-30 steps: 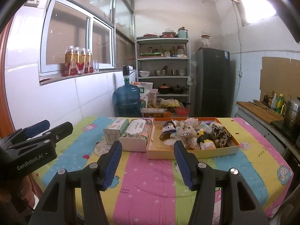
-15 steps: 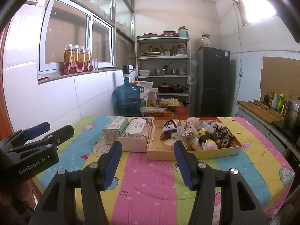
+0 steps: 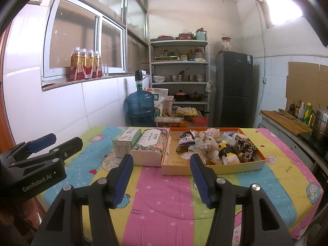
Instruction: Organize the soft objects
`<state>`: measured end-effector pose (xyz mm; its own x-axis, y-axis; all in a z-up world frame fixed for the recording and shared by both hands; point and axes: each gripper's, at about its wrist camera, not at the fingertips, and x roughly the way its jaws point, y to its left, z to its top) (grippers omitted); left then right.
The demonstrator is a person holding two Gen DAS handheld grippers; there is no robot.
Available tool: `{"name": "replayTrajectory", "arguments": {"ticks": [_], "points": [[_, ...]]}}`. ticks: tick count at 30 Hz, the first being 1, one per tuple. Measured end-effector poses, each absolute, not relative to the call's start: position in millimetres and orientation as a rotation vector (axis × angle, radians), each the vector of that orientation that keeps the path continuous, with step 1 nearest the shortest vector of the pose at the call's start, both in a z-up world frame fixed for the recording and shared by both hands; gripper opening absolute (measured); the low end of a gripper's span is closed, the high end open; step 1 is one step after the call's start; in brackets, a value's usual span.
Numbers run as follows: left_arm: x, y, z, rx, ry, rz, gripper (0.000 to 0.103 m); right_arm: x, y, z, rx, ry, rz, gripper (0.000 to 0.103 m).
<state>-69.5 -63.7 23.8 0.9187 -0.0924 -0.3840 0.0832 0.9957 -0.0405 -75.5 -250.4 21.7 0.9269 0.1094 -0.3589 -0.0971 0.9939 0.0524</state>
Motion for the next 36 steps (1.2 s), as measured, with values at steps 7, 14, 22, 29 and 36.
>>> {"name": "replayTrajectory", "arguments": {"ticks": [7, 14, 22, 29, 36], "points": [[-69.4, -63.5, 23.7, -0.024, 0.397, -0.091, 0.074, -74.9, -249.4, 21.3, 0.032, 0.369, 0.107, 0.057], [-67.5, -63.9, 22.0, -0.028, 0.402, -0.093, 0.074, -74.8, -248.4, 21.4, 0.03, 0.37, 0.109, 0.057], [-65.3, -61.7, 20.1, -0.031, 0.405, -0.094, 0.074, -74.6, -248.0, 21.5, 0.031, 0.371, 0.109, 0.057], [-65.3, -60.8, 19.5, -0.031, 0.405, -0.093, 0.074, -74.6, -247.6, 21.9, 0.03, 0.371, 0.109, 0.057], [-65.4, -60.6, 19.6, -0.032, 0.406, -0.094, 0.074, -74.8, -246.8, 21.6, 0.03, 0.372, 0.11, 0.057]]}}
